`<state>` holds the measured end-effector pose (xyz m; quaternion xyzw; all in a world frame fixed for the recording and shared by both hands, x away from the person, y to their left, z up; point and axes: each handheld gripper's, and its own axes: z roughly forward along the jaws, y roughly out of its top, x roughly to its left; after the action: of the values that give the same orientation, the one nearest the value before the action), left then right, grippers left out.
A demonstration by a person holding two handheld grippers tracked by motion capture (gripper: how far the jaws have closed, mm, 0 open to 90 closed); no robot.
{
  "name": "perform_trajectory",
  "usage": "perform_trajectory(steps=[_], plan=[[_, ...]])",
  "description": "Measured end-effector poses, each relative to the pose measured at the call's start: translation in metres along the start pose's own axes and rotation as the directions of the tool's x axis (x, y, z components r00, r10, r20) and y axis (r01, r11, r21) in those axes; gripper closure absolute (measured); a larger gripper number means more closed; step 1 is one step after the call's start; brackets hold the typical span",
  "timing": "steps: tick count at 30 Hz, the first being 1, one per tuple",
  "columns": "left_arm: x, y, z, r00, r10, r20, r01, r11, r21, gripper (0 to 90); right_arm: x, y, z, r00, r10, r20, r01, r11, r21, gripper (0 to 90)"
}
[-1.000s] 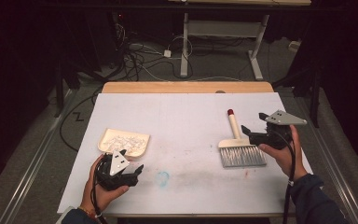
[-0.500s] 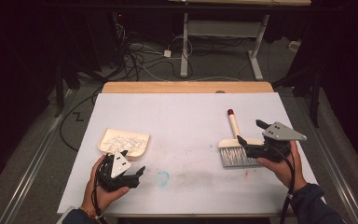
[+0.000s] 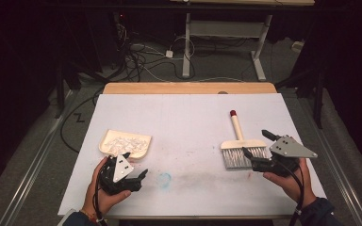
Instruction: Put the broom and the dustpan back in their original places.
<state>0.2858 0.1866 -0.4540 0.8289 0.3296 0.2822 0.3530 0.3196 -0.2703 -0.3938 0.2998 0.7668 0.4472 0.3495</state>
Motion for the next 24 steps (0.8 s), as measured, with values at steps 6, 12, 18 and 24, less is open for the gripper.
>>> perform_trajectory(steps=[6,12,18,24], plan=[[-0.002,0.0,0.001,0.9999,0.011,0.005,-0.011,0.9999,0.004,18.7,0.002,-0.007,-0.007,0.9999,-0.013,-0.001,0.013,1.0,0.001,16.9],[-0.003,0.001,0.002,0.9996,0.023,0.013,-0.023,0.9997,0.002,18.7,0.006,-0.015,-0.011,0.9996,-0.03,0.002,0.03,0.999,0.011,16.8],[-0.006,0.001,0.002,0.9994,0.025,0.024,-0.025,0.9997,-0.001,18.7,0.009,-0.026,-0.013,0.999,-0.044,-0.003,0.044,0.999,0.009,16.9],[-0.009,0.0,0.004,0.999,0.034,0.029,-0.034,0.9994,-0.002,18.7,0.012,-0.042,-0.014,0.9992,-0.039,-0.01,0.039,0.999,0.017,16.9]])
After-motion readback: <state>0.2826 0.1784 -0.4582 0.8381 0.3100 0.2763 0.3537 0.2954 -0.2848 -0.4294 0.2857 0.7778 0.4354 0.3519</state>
